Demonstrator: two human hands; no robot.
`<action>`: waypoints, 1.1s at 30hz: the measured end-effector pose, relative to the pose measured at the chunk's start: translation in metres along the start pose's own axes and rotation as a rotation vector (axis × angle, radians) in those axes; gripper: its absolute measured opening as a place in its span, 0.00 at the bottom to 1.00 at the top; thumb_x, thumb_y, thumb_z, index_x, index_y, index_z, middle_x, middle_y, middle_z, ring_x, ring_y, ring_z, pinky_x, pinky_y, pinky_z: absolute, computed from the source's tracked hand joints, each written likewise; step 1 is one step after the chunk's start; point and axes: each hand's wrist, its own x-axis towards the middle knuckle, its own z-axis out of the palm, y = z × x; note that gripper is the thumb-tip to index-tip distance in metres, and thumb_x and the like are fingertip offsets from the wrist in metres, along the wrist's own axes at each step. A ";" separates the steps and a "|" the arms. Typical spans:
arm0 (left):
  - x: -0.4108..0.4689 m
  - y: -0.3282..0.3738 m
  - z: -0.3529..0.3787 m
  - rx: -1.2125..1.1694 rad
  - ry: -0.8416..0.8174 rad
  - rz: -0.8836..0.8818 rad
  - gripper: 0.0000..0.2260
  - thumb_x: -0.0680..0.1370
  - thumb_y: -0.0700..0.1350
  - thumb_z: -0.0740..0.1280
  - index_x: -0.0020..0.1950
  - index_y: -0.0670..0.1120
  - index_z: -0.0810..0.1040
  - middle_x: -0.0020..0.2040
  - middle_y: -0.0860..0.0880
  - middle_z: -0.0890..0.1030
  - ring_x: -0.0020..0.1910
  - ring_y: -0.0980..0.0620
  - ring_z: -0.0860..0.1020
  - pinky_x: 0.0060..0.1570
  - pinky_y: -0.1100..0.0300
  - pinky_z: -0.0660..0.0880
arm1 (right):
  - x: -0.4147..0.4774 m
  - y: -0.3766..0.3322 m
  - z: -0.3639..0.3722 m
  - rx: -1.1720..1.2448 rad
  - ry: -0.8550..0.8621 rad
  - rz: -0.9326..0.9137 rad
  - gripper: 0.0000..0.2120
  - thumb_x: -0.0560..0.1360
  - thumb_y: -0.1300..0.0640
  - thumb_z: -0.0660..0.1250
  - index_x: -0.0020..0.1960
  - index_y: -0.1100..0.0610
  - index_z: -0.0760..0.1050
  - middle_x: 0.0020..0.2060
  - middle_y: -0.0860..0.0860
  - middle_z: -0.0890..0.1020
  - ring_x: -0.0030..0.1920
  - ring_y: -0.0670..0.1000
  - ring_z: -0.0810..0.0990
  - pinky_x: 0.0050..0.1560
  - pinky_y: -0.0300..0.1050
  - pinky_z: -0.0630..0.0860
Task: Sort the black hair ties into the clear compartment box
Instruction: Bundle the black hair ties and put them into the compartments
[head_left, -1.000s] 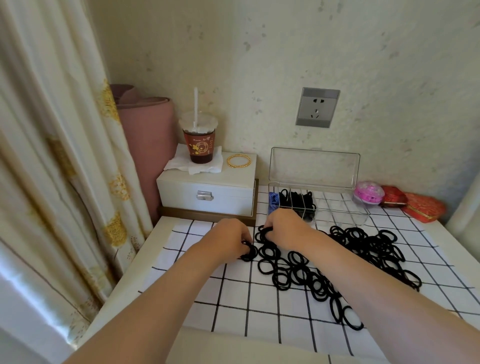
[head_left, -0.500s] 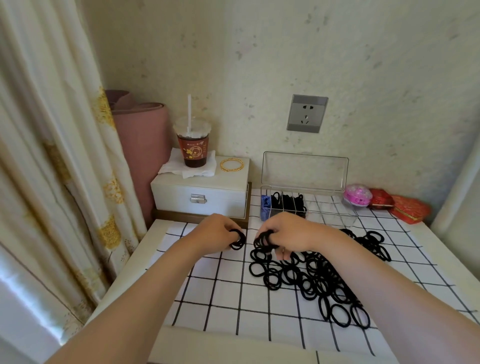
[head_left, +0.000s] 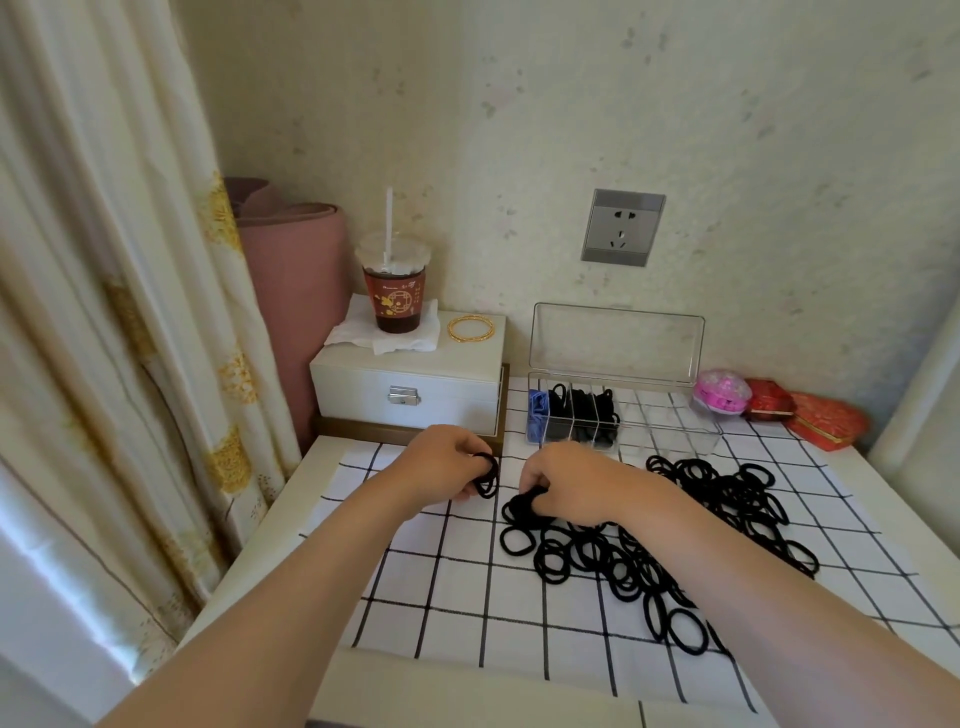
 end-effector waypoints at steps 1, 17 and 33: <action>0.000 0.001 0.001 -0.013 0.012 -0.005 0.05 0.79 0.42 0.68 0.53 0.48 0.80 0.44 0.49 0.83 0.39 0.53 0.83 0.43 0.61 0.82 | -0.002 0.002 0.000 0.015 0.011 -0.001 0.10 0.77 0.58 0.68 0.57 0.54 0.81 0.53 0.48 0.82 0.52 0.48 0.80 0.51 0.38 0.76; 0.004 0.045 0.046 -0.279 -0.109 0.031 0.06 0.77 0.39 0.71 0.52 0.46 0.85 0.46 0.44 0.85 0.43 0.52 0.83 0.48 0.59 0.82 | -0.040 0.026 -0.025 0.908 0.165 0.175 0.07 0.78 0.62 0.68 0.53 0.59 0.83 0.35 0.54 0.82 0.31 0.47 0.79 0.36 0.41 0.78; 0.008 0.055 0.055 -0.432 -0.366 0.046 0.12 0.81 0.39 0.66 0.63 0.43 0.81 0.57 0.44 0.84 0.55 0.51 0.82 0.55 0.60 0.79 | -0.047 0.042 -0.027 0.734 0.319 0.216 0.04 0.72 0.59 0.71 0.47 0.54 0.81 0.40 0.61 0.86 0.34 0.53 0.81 0.41 0.51 0.82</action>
